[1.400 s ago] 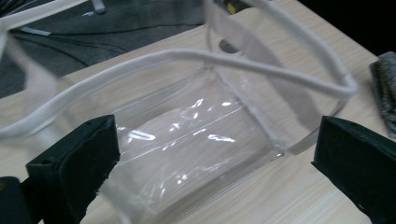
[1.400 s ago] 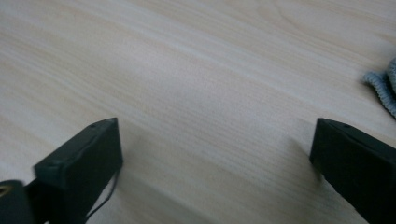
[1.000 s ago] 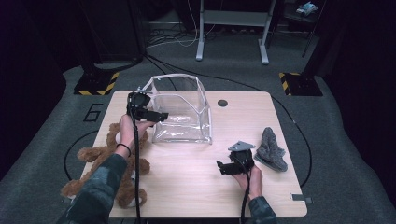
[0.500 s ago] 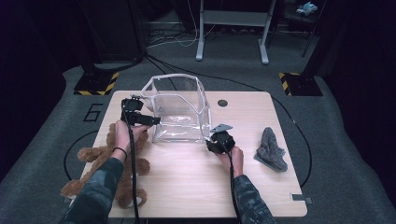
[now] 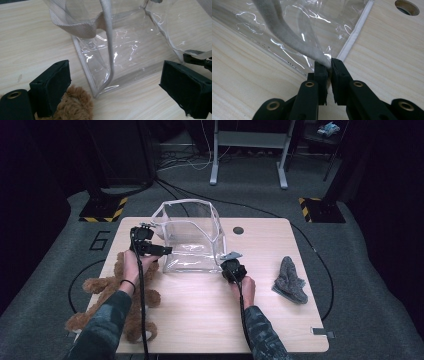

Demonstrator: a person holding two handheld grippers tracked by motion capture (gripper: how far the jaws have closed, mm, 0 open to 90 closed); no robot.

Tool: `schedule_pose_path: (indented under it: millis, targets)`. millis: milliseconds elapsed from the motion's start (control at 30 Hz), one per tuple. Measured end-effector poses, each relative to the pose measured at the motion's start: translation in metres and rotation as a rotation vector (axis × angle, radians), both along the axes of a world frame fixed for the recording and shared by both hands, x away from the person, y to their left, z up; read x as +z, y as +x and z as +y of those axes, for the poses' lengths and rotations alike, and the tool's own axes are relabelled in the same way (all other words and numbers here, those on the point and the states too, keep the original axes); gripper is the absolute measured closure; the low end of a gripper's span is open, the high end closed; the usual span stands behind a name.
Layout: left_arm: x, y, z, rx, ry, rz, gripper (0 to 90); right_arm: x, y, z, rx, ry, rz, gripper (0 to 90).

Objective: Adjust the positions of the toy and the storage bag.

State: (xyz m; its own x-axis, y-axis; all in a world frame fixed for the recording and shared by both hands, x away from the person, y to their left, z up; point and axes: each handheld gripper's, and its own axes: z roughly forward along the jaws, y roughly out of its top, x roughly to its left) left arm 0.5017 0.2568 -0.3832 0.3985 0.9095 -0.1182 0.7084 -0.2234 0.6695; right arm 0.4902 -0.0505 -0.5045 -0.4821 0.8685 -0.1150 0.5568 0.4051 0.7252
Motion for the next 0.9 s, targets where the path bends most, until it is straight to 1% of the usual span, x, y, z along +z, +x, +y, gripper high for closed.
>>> schedule_pose_path:
  millis: [33,67,100,167,200,233,267,300,333,367,400,433,467,500,533,567,600,633,667,700,767,800,833,867,900]
  targets:
    - [-0.001,-0.001,0.001,0.001,-0.004,-0.005,9.1,0.001,-0.002,-0.001,0.01,0.002,0.012,85.0]
    - [-0.001,-0.001,0.001,0.016,-0.013,-0.007,9.0,0.001,-0.003,-0.002,0.012,0.002,0.013,85.1]
    - [-0.001,-0.002,0.002,0.019,-0.015,-0.008,8.5,0.001,-0.005,-0.003,0.016,0.005,0.014,85.1]
    - [0.0,-0.003,0.003,0.015,-0.013,-0.012,7.6,0.002,-0.007,-0.005,0.016,0.007,0.017,85.2]
    - [-0.001,-0.003,0.004,0.012,-0.02,-0.016,6.9,0.002,-0.011,-0.009,0.028,0.012,0.027,85.3]
    - [0.0,-0.002,0.004,0.004,-0.002,-0.012,6.9,0.002,-0.013,-0.011,0.038,0.019,0.029,85.4]
    - [-0.001,-0.002,0.002,0.013,-0.009,-0.011,6.7,0.002,-0.016,-0.014,0.048,0.016,0.024,85.4]
    - [0.0,-0.002,0.002,0.007,0.001,-0.009,6.5,0.002,-0.017,-0.017,0.048,0.017,0.021,85.4]
    - [0.001,-0.001,0.001,0.01,0.008,-0.012,7.1,0.002,-0.021,-0.021,0.046,0.027,0.029,85.4]
    - [0.001,-0.001,0.0,0.005,0.002,-0.018,7.0,0.002,-0.022,-0.025,0.049,0.027,0.026,85.4]
    - [0.001,-0.002,-0.002,0.014,-0.006,-0.019,6.9,0.002,-0.024,-0.027,0.036,0.03,0.034,85.4]
    - [0.002,-0.002,-0.002,-0.001,0.005,-0.015,6.3,0.002,-0.026,-0.031,0.038,0.031,0.037,85.5]
    - [0.002,-0.002,-0.004,-0.004,0.002,-0.019,5.2,0.003,-0.029,-0.034,0.034,0.031,0.042,85.6]
    - [0.002,-0.002,-0.005,-0.012,0.013,-0.02,4.2,0.003,-0.032,-0.037,0.037,0.031,0.041,85.6]
    - [0.002,-0.002,-0.006,-0.016,0.013,-0.026,2.2,0.003,-0.034,-0.039,0.038,0.028,0.044,85.6]
    - [0.002,-0.001,-0.007,-0.017,0.016,-0.026,0.0,0.003,-0.037,-0.042,0.036,0.029,0.048,85.6]
    - [0.002,-0.001,-0.007,-0.023,0.016,-0.023,0.0,0.003,-0.039,-0.045,0.034,0.032,0.051,85.6]
    - [0.002,-0.002,-0.008,-0.02,0.001,-0.028,0.0,0.003,-0.041,-0.047,0.033,0.028,0.05,85.6]
    - [0.002,-0.002,-0.008,-0.02,0.001,-0.028,0.0,0.003,-0.041,-0.047,0.033,0.028,0.05,85.6]
    - [0.002,-0.003,-0.01,-0.028,-0.005,-0.036,0.0,0.003,-0.047,-0.053,0.039,0.026,0.042,85.7]
    - [0.003,-0.003,-0.011,-0.026,-0.008,-0.038,0.0,0.003,-0.05,-0.054,0.029,0.031,0.047,85.7]
    - [0.003,-0.003,-0.011,-0.04,-0.003,-0.036,0.0,0.003,-0.054,-0.059,0.027,0.035,0.055,85.7]
    - [0.003,-0.003,-0.011,-0.04,-0.003,-0.036,0.0,0.003,-0.054,-0.059,0.027,0.035,0.055,85.7]
    - [0.002,-0.003,-0.011,-0.039,-0.014,-0.036,0.0,0.003,-0.057,-0.064,0.036,0.037,0.055,85.7]
    - [0.002,-0.003,-0.011,-0.044,-0.015,-0.039,0.0,0.003,-0.059,-0.065,0.033,0.04,0.058,85.7]
